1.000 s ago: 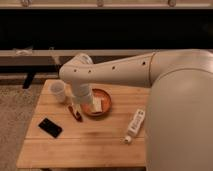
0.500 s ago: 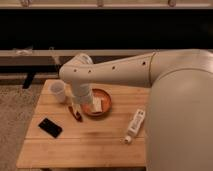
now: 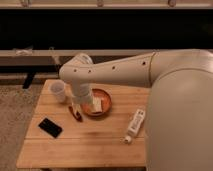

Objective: Place the ceramic cup in the ceramic bowl

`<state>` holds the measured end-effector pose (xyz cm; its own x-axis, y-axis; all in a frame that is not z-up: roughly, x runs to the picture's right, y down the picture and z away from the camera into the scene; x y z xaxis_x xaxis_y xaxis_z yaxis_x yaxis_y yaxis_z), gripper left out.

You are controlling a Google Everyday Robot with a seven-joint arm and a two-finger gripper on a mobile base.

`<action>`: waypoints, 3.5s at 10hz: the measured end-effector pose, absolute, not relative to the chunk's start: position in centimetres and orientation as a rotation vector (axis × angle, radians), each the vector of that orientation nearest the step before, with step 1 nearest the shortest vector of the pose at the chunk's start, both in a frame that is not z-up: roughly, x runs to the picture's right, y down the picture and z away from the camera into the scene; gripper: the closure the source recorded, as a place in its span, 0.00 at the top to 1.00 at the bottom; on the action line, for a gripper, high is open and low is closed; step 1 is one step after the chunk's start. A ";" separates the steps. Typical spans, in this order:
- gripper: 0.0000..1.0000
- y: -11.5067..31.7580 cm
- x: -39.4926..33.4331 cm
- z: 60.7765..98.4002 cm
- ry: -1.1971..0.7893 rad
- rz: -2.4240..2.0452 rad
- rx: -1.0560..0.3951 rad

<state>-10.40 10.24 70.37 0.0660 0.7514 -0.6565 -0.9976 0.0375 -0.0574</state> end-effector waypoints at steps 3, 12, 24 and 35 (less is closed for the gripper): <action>0.65 10.2 -10.4 70.3 0.524 1.441 -0.589; 0.65 9.8 -10.5 70.3 0.523 1.442 -0.586; 0.65 -6.6 -22.0 84.1 0.373 1.219 -0.704; 0.62 -2.0 -24.8 90.6 0.447 1.091 -0.700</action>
